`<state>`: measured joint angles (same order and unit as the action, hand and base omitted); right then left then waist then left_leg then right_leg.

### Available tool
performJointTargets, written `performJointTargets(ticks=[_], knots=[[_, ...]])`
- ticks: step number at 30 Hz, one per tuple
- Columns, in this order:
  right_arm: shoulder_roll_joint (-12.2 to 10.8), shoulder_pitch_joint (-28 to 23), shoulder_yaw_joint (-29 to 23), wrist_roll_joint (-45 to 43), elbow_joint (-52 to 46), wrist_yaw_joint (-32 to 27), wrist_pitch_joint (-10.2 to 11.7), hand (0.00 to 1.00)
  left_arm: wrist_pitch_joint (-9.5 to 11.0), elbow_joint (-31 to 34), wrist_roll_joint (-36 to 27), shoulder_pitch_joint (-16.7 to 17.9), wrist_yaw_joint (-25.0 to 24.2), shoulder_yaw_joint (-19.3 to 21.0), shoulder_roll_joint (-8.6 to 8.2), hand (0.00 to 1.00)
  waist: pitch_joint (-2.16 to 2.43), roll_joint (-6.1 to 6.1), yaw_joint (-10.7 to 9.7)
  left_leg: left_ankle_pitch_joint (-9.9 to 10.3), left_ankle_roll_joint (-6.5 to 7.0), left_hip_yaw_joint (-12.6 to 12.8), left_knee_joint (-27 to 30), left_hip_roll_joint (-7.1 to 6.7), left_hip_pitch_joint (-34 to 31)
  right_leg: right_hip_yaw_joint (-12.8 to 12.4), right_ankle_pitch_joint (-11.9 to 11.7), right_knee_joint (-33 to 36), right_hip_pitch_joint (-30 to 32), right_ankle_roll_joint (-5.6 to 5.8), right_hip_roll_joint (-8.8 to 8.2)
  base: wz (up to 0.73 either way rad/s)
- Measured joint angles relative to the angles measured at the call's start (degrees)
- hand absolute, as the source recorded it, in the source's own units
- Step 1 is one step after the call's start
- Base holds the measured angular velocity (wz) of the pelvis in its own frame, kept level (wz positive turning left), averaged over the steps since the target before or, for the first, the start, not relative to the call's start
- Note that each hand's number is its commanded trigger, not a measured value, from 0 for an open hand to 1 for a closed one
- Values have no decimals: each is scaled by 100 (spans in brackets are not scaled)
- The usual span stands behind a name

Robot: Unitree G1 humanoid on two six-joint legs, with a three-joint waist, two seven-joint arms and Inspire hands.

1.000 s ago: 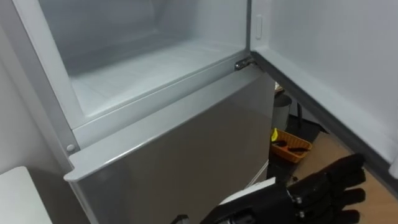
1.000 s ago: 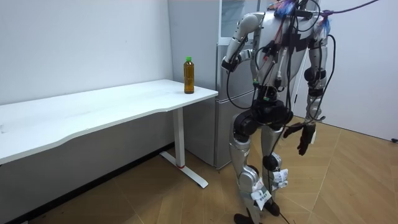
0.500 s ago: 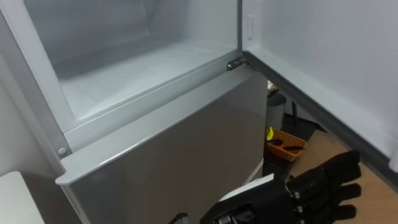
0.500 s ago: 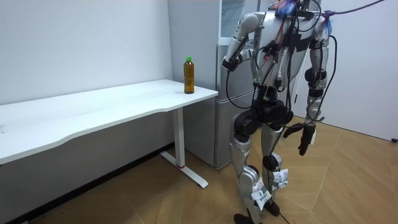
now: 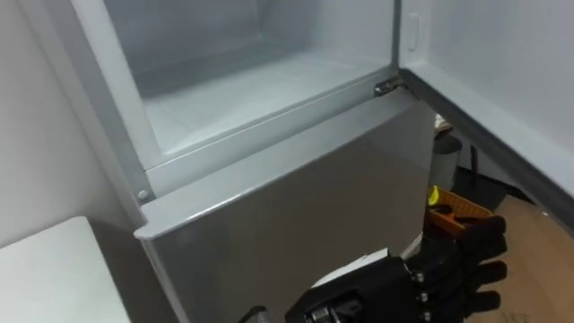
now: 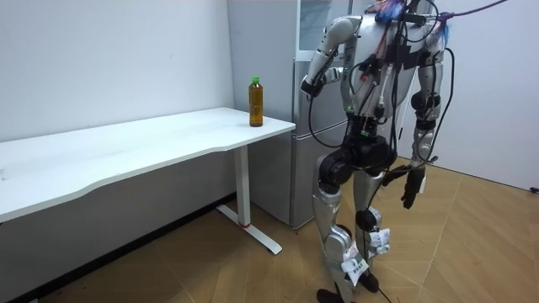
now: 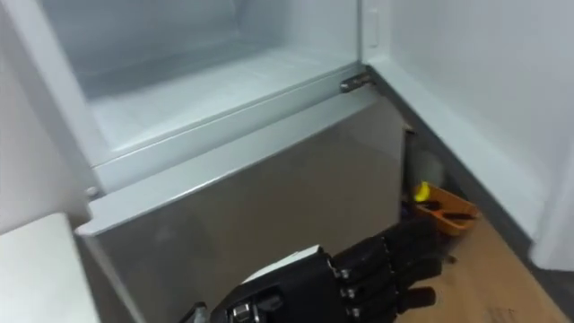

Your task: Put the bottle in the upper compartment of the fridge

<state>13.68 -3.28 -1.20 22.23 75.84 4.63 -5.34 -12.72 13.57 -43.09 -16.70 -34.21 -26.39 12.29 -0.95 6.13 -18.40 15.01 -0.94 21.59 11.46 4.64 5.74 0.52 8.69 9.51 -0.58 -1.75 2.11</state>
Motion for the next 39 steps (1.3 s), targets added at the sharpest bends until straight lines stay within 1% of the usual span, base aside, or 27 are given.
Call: performJointTargets(ticks=[1,3,5,6,8,9,11,12,14,15,17,19,20,21,24,25,26,27,28,30,32,33,34,35,36,38,39], knots=[[-3,41,1,3,-11,-13,41,0,0,46,0,0,15,39,0,0,-2,-4,17,-9,-2,-119,-4,-20,-36,137,4,-2,-16,7,-14,54],[-5,94,3,1,-29,-16,59,0,1,114,1,0,68,95,1,0,-3,-13,110,-22,11,-249,2,-41,-62,272,11,-14,-56,16,-32,45],[-13,145,3,-2,-26,-9,92,0,2,249,5,3,132,183,1,0,-4,-35,186,-59,35,-455,23,-76,-127,451,13,-29,-90,19,-102,42],[-21,142,3,0,-25,-10,97,0,5,277,14,6,138,207,1,0,-9,-55,198,-89,41,-491,17,-96,-129,491,15,-45,-116,21,-102,42],[-43,165,69,1,-35,-10,109,0,5,388,113,24,156,235,-8,0,0,-104,360,-125,45,-628,16,-122,-144,607,25,-76,-164,16,-133,27],[-49,167,93,6,-33,-12,111,0,5,426,142,44,157,244,-4,0,0,-114,394,-128,43,-656,16,-123,-145,625,27,-77,-170,13,-156,20],[-82,153,228,4,-30,-25,108,0,17,481,253,165,213,301,16,0,-2,-202,473,-166,38,-812,16,-145,-134,773,54,-73,-255,4,-189,32],[-105,155,237,6,-31,-30,109,0,16,490,284,217,232,335,22,0,5,-223,501,-169,35,-843,16,-146,-140,807,60,-68,-258,0,-190,28],[-197,158,264,-31,-33,-33,149,0,19,491,457,422,275,495,28,0,29,-298,656,-183,14,-959,29,-145,-171,913,69,-71,-271,-17,-186,22],[-208,156,264,-58,-32,-31,170,0,19,491,497,474,277,547,39,0,31,-307,672,-185,12,-996,36,-146,-186,948,70,-74,-274,-19,-188,28],[-198,158,261,-264,-26,-27,228,0,25,491,610,632,315,738,47,0,32,-309,796,-190,8,-1100,42,-155,-209,1045,72,-79,-295,-22,-195,24],[-199,169,261,-382,-32,-18,256,0,80,493,665,757,369,857,51,0,31,-316,839,-202,6,-1162,40,-168,-203,1085,80,-97,-342,-23,-201,18],[-197,162,274,-437,-35,-24,304,0,105,500,666,829,413,901,39,0,37,-307,938,-207,8,-1207,39,-182,-206,1114,94,-96,-353,-23,-211,13],[-197,158,277,-437,-33,-36,307,0,105,513,675,851,437,938,33,0,39,-303,976,-212,8,-1224,36,-188,-212,1131,99,-92,-368,-23,-219,11],[-198,139,278,-460,-28,-127,318,0,160,901,787,1045,564,1228,26,0,39,-304,1107,-228,10,-1304,32,-205,-208,1223,116,-100,-425,-20,-237,15],[-196,140,280,-479,-29,-155,318,0,195,1038,791,1104,631,1353,34,0,47,-297,1169,-229,10,-1336,34,-218,-208,1239,131,-95,-435,-17,-245,11],[-183,131,279,-499,-30,-157,327,0,197,1145,782,1162,656,1516,36,0,60,-287,1269,-229,11,-1341,40,-223,-204,1239,137,-88,-441,-14,-250,8],[-174,118,281,-498,-31,-155,328,0,199,1187,782,1187,657,1602,38,0,68,-279,1313,-229,12,-1358,40,-228,-206,1259,141,-88,-450,-11,-254,10],[-166,79,280,-500,-34,-153,331,0,203,1274,779,1249,664,1797,40,0,80,-276,1386,-230,12,-1399,43,-237,-214,1313,155,-84,-456,-12,-267,20],[-162,43,274,-501,-34,-154,331,0,228,1395,780,1365,736,2084,43,0,89,-291,1460,-230,13,-1471,102,-252,-251,1404,181,-84,-454,-10,-285,24],[-165,-5,269,-503,-35,-173,334,0,240,1495,787,1475,912,2395,36,0,126,-284,1659,-230,13,-1571,129,-268,-294,1495,198,-86,-459,-11,-295,20],[-167,-18,259,-517,-35,-178,341,0,241,1537,787,1517,937,2498,35,0,138,-265,1696,-230,12,-1592,128,-271,-297,1519,203,-86,-463,-12,-297,17],[-171,-49,211,-565,-36,-188,346,0,243,1647,785,1627,985,2753,35,0,130,-292,1757,-230,12,-1632,129,-276,-295,1536,208,-86,-477,-14,-297,18],[-173,-87,186,-651,-45,-189,357,0,264,1751,785,1738,1019,3043,35,0,139,-280,1800,-231,11,-1700,133,-292,-288,1552,227,-87,-518,-6,-301,21],[-173,-114,155,-684,-47,-189,358,0,297,1763,784,1772,1041,3169,35,0,131,-291,1821,-232,11,-1718,131,-300,-274,1562,244,-86,-541,-1,-306,23],[-171,-199,150,-657,-50,-200,387,0,418,1845,778,1912,1232,3586,12,0,127,-298,1966,-232,11,-1784,130,-325,-234,1696,284,-88,-621,9,-333,24],[-175,-228,148,-639,-50,-205,410,0,453,1845,778,1944,1275,3670,-6,0,124,-302,2015,-232,11,-1800,129,-330,-217,1697,295,-87,-642,14,-336,17]])
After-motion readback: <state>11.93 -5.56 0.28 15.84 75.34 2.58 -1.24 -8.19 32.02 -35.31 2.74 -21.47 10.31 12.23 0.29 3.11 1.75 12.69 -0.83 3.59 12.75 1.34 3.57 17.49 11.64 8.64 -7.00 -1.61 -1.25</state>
